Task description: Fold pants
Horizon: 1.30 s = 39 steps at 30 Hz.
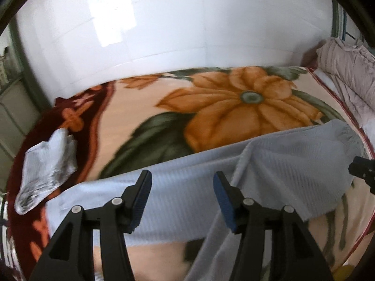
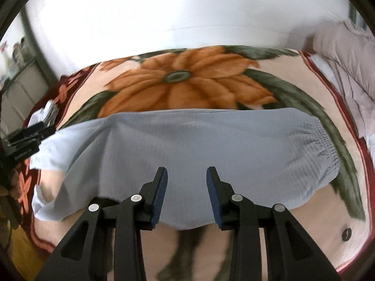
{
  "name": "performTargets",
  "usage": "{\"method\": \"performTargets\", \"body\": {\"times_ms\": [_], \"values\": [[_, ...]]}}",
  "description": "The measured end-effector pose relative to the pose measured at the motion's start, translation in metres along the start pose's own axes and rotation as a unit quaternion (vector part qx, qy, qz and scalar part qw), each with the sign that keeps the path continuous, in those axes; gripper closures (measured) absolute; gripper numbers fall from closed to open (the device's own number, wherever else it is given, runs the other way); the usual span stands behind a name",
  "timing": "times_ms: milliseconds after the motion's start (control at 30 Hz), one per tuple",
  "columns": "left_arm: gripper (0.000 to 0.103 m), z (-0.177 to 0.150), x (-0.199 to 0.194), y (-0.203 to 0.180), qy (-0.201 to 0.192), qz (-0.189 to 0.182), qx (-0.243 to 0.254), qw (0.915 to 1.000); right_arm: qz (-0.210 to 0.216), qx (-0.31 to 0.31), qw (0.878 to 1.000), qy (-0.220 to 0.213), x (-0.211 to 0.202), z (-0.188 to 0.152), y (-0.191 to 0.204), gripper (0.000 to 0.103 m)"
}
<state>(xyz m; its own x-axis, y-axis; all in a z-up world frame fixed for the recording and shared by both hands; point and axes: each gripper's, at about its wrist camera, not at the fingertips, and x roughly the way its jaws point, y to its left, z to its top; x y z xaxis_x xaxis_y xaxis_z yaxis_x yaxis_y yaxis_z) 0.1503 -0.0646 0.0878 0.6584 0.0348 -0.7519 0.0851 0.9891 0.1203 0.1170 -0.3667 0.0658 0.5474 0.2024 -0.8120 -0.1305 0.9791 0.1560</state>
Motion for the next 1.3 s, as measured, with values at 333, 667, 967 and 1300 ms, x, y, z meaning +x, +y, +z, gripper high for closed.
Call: {"method": "performTargets", "body": {"times_ms": [333,667,967,1300], "values": [[0.044,-0.059,-0.047,0.069,0.022,0.042,-0.018,0.9987,0.052,-0.028,0.998,0.008,-0.011,-0.016,0.088,0.067],[0.044,-0.124,-0.049,0.148,0.087,0.061,-0.077,0.9914,0.101,-0.046,0.993,0.041,0.003,-0.022,0.177,0.067],[0.044,-0.152,-0.033,0.175,0.114,0.024,-0.126,0.9851,0.129,-0.055,0.985,0.101,0.050,-0.023,0.232,0.067],[0.044,-0.167,-0.013,0.183,0.138,-0.029,-0.157,0.9774,0.090,-0.031,0.986,0.139,0.092,-0.037,0.235,0.068]]}}
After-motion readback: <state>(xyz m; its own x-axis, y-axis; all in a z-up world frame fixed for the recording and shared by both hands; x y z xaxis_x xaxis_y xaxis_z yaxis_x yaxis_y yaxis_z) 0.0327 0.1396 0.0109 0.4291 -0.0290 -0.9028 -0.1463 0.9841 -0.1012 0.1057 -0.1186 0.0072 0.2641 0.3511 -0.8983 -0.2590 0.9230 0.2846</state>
